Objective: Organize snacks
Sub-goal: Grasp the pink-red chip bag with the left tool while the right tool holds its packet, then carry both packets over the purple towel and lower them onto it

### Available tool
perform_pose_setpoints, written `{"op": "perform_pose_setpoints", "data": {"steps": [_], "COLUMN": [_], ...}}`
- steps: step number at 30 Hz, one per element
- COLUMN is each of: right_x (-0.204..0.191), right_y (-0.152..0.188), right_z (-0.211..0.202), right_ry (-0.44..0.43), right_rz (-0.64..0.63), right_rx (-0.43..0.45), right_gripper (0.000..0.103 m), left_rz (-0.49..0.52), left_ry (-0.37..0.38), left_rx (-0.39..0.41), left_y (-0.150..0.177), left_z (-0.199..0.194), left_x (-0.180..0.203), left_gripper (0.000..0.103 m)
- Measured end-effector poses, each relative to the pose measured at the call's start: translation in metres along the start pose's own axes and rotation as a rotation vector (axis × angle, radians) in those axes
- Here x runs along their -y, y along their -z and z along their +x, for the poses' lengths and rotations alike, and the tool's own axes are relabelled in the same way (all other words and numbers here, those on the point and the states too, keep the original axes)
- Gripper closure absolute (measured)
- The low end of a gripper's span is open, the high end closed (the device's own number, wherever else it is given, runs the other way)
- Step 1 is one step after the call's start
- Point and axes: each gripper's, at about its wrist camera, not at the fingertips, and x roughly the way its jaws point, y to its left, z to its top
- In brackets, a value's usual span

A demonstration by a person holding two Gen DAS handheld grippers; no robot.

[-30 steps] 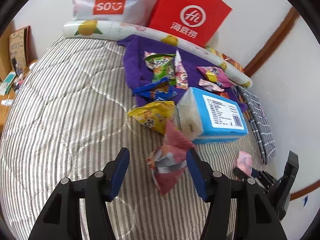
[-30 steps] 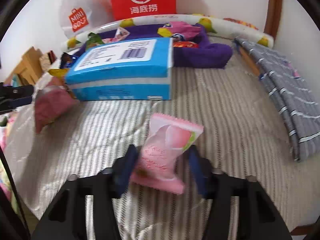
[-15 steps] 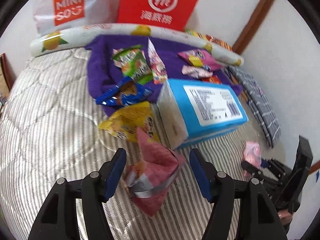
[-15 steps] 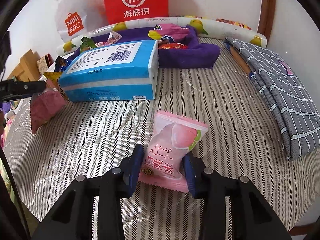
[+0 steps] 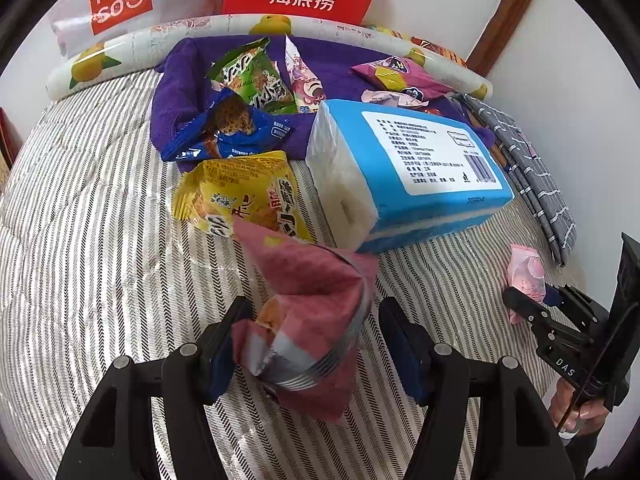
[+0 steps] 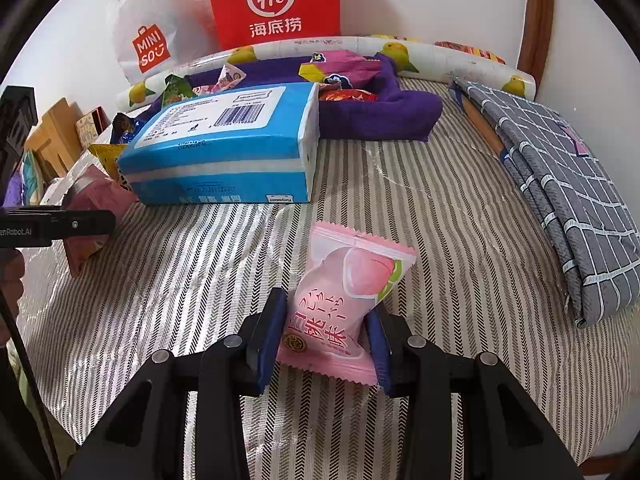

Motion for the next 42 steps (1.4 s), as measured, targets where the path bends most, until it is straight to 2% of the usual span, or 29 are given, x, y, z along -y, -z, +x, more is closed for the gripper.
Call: {"op": "perform_pose_setpoints", "data": {"steps": [3, 8, 20, 31, 42], "right_x": [0.001, 0.000, -0.020, -0.020, -0.021], "right_y": [0.000, -0.005, -0.031, -0.071, -0.112], "right_z": [-0.003, -0.017, -0.069, -0.088, -0.093], "right_ry": [-0.005, -0.010, -0.034, -0.018, -0.045], "right_rz": [0.011, 0.003, -0.042, -0.040, -0.062], "right_rx": [0.001, 0.014, 0.114, 0.179, 0.226], "right_gripper": [0.064, 0.064, 0.064, 0.063, 0.063], "left_rz": [0.011, 0.007, -0.001, 0.032, 0.022], "left_ry": [-0.007, 0.014, 0.054, 0.047, 0.054], "left_rx": [0.018, 0.049, 0.137, 0.224, 0.264], "left_y": [0.001, 0.003, -0.004, -0.031, -0.063], "left_z": [-0.005, -0.024, -0.075, -0.109, -0.115], "left_x": [0.003, 0.004, 0.025, 0.050, 0.055], "left_gripper": [0.050, 0.050, 0.050, 0.050, 0.050]}}
